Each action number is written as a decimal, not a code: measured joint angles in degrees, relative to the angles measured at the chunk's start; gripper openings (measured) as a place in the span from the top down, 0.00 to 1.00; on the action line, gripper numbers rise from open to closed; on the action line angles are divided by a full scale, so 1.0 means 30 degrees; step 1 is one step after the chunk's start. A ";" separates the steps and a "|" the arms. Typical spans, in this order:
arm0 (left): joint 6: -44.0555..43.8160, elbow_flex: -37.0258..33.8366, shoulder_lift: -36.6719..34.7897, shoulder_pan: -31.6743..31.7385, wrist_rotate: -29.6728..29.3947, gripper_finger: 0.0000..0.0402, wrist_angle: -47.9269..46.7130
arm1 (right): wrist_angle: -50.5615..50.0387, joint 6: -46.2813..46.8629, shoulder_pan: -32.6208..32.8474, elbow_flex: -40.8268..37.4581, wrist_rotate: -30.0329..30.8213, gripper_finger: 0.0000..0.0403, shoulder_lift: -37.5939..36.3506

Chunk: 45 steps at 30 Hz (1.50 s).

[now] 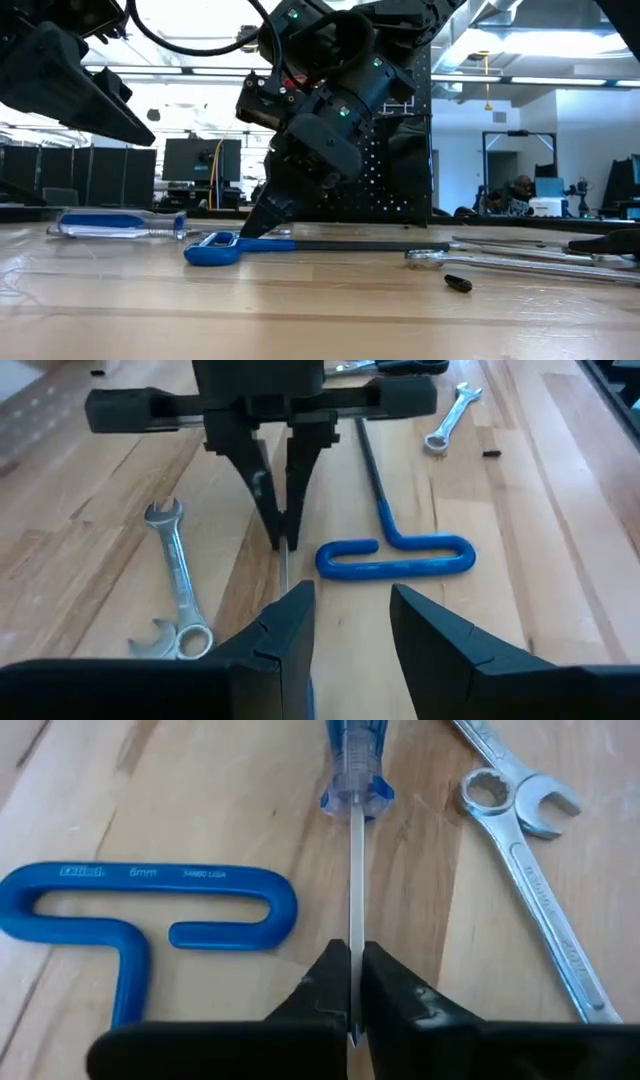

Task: Hang tools onto peg board
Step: Hang the blue screwdriver on the pegboard

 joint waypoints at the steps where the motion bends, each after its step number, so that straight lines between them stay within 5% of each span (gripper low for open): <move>1: -0.0068 0.0000 0.0005 -0.0028 -0.0072 0.69 -0.0325 | 0.0272 0.0067 0.0074 -0.0237 0.0230 0.95 -0.0177; 13: -0.0248 0.0000 -0.0007 -0.0643 -0.4817 0.69 -0.2327 | 1.3986 0.3757 -0.0596 -1.1571 0.1002 0.95 -0.4804; 21: 0.3588 -0.1265 0.0015 0.1998 -0.6059 0.69 0.1626 | 1.9417 0.2620 -0.0815 -1.4087 0.0860 0.95 -0.6652; 24: 0.7119 -0.2833 0.0018 0.3279 -0.4016 0.69 0.7968 | 2.2369 0.2206 -0.0794 -1.4615 0.0368 0.95 -0.6866; 28: 1.2789 -0.4327 0.0036 0.5060 0.3112 0.69 1.7464 | 2.4815 0.2025 -0.0936 -1.4857 -0.1265 0.95 -0.6857; 31: 1.4820 -0.4494 0.0011 0.6155 0.4696 0.69 2.1151 | 2.5441 0.2083 -0.0939 -1.4855 -0.1611 0.95 -0.6857; 38: 1.5484 -0.3037 0.0029 0.7451 0.7920 0.57 2.0129 | 2.5500 0.2101 -0.0873 -1.4855 -0.1732 0.95 -0.6850; 45: 1.4717 -0.2006 0.0036 0.7468 0.8204 0.41 1.9172 | 2.5584 0.2176 -0.0869 -1.4847 -0.1728 0.95 -0.6843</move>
